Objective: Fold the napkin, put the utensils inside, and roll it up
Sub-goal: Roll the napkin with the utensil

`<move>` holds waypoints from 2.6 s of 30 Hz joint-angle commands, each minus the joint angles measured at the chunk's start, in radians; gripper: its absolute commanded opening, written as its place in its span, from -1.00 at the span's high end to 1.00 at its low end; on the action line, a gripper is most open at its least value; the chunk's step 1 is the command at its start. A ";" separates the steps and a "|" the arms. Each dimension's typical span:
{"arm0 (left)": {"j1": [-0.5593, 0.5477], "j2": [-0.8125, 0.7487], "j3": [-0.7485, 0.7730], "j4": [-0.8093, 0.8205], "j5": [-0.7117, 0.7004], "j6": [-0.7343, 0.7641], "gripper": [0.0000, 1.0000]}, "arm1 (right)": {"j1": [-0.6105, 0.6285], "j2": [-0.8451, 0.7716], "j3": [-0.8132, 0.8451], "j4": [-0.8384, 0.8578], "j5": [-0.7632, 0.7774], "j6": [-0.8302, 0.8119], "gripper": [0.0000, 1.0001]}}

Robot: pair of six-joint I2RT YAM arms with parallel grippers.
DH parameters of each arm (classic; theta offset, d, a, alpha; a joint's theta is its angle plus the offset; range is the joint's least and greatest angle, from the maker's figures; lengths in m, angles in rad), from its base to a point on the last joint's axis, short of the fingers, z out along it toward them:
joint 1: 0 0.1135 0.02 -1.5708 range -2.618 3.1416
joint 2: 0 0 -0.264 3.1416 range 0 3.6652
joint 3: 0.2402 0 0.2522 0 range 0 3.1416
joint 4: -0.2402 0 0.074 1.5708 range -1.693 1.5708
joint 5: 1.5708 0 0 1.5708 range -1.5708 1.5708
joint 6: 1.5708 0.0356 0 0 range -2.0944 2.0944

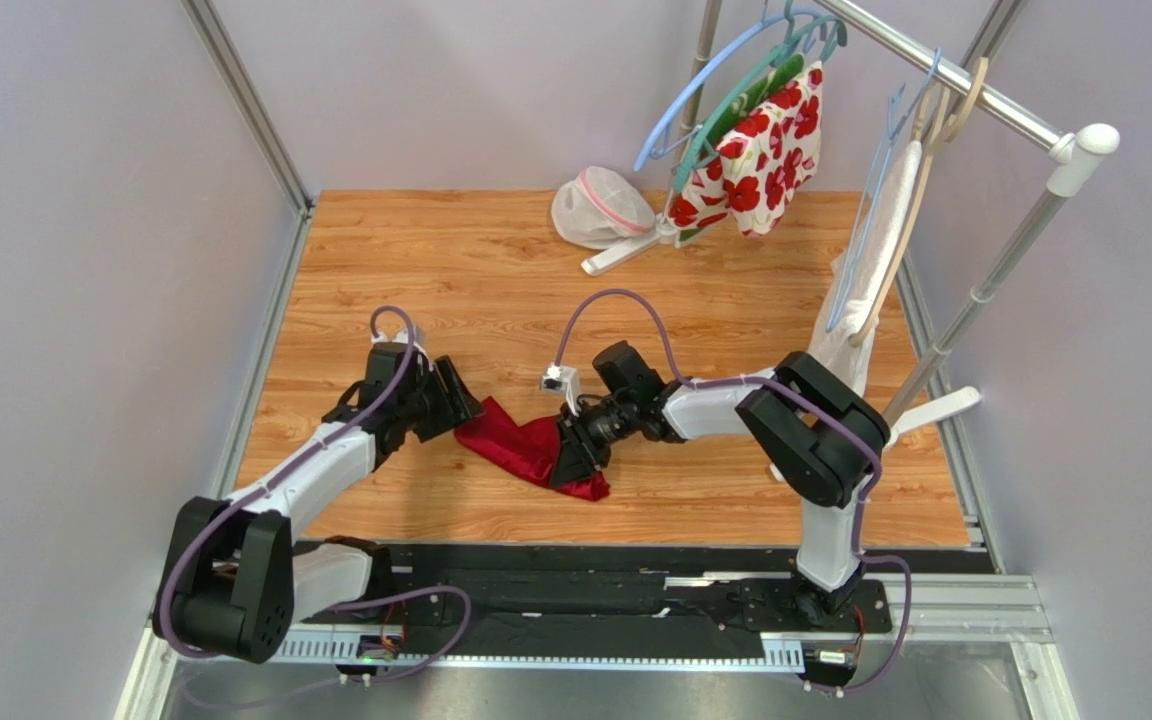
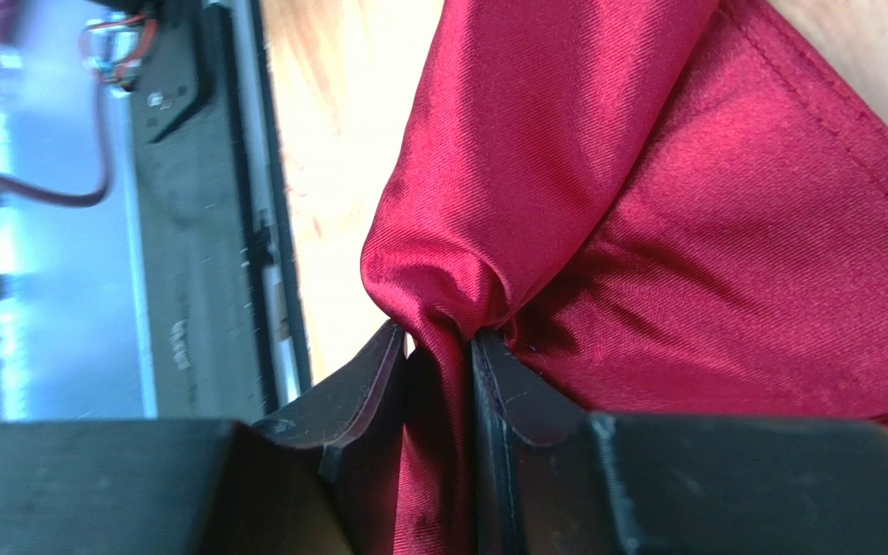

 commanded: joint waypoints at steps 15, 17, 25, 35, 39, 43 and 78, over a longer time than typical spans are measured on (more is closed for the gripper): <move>-0.061 0.115 0.028 0.376 0.367 0.078 -0.25 | -0.163 0.249 0.087 -0.403 -0.195 -0.044 0.51; -0.130 0.182 0.043 0.402 0.387 0.078 -0.25 | -0.173 0.255 0.093 -0.407 -0.197 -0.044 0.52; -0.198 0.290 -0.033 0.501 0.389 0.009 -0.22 | -0.196 0.264 0.116 -0.413 -0.197 -0.038 0.52; -0.199 0.373 -0.164 0.580 0.398 -0.057 -0.19 | -0.204 0.157 0.125 -0.412 -0.114 0.005 0.10; -0.199 0.408 -0.202 0.616 0.399 -0.056 -0.18 | -0.204 0.019 0.153 -0.433 -0.047 0.027 -0.38; -0.199 0.448 -0.222 0.651 0.399 -0.054 -0.18 | -0.185 -0.113 0.170 -0.465 0.061 -0.008 -0.63; -0.198 0.229 -0.126 0.360 0.314 0.048 -0.24 | 0.307 -0.205 -0.016 -0.341 0.790 -0.305 0.55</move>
